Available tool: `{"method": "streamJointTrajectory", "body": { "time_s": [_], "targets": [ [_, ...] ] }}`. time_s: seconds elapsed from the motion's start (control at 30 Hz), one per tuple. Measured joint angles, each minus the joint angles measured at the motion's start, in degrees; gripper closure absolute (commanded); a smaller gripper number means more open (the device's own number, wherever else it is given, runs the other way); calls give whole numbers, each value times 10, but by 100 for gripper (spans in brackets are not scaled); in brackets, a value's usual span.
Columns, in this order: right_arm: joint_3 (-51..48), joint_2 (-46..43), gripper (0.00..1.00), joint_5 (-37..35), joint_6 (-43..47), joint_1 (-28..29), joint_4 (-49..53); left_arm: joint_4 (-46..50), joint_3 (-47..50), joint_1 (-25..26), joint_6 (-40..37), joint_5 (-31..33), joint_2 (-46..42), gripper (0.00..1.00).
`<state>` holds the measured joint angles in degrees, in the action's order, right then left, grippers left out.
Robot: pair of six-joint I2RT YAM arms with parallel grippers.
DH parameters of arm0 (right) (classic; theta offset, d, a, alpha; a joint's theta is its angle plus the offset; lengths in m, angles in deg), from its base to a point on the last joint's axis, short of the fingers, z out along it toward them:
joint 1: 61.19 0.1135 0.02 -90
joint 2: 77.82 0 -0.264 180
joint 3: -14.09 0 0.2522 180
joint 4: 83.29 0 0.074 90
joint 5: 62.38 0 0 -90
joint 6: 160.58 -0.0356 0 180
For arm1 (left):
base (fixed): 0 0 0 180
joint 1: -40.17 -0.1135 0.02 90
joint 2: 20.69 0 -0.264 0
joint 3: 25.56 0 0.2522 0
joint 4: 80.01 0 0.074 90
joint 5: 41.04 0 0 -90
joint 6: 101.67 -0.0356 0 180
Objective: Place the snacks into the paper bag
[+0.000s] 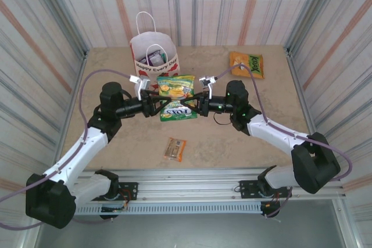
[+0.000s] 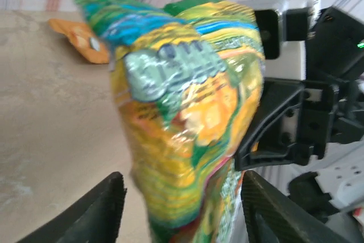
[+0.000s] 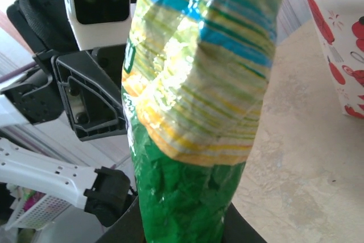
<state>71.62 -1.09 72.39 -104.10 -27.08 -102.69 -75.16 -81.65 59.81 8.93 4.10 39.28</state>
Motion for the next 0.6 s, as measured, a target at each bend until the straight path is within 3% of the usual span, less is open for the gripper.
{"method": "streamJointTrajectory", "body": {
  "time_s": [0.17,0.33,0.6],
  "targets": [
    [4,-28,86,-48,52,-1,54,61,-3,0,-8,86,-9,20],
    [51,-36,86,-78,113,-19,122,130,-12,-7,1,189,-14,18],
    [192,-28,85,-94,221,-50,203,218,-25,-97,42,251,-1,17]
  ]
}}
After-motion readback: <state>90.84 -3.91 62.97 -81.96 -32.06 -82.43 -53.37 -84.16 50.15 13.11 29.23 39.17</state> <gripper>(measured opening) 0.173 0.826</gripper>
